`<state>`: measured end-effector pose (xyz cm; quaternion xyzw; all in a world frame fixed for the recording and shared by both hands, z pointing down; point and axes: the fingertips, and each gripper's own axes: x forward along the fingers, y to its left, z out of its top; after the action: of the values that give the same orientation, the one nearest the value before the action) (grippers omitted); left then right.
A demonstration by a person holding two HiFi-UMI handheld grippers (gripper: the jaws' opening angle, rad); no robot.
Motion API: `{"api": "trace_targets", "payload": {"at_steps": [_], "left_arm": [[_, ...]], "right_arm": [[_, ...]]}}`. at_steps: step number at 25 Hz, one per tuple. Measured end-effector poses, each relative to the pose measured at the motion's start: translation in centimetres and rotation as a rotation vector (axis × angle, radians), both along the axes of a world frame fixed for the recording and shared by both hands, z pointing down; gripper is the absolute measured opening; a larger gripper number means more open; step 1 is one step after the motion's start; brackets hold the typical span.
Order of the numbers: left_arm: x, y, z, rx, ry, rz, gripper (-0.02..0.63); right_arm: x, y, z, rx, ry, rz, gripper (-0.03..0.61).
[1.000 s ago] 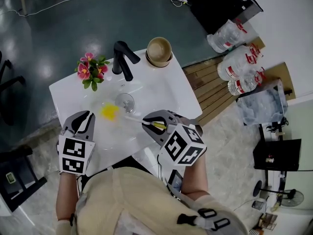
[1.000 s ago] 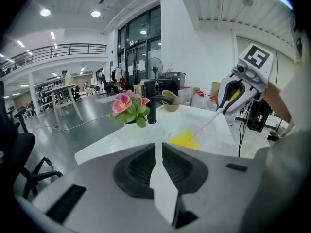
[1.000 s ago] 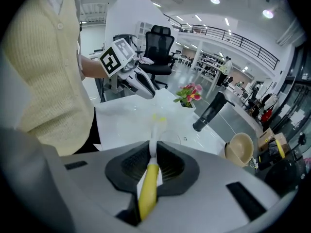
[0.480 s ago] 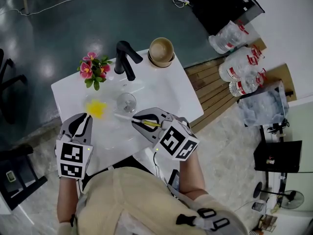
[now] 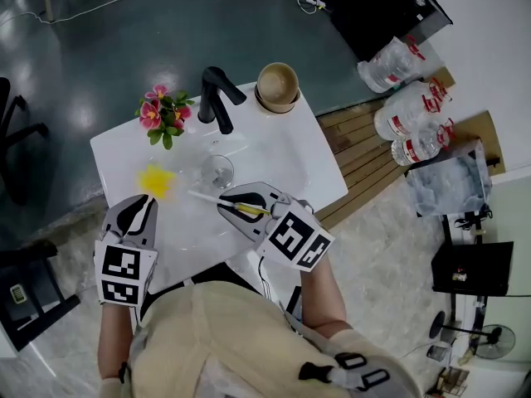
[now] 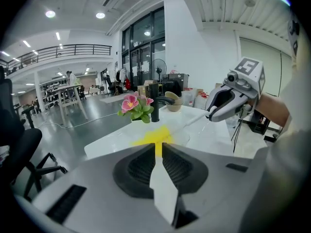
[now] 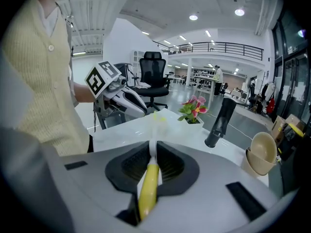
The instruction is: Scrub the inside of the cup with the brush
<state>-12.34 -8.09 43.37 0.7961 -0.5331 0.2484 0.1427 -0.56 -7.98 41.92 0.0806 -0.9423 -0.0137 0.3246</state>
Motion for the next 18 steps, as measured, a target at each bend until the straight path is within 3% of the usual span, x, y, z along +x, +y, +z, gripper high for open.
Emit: {"api": "trace_targets", "payload": {"at_steps": [18], "left_arm": [[1.6, 0.2, -0.2, 0.002, 0.021, 0.034, 0.055]], "right_arm": [[-0.1, -0.4, -0.9, -0.03, -0.098, 0.045, 0.049]]}}
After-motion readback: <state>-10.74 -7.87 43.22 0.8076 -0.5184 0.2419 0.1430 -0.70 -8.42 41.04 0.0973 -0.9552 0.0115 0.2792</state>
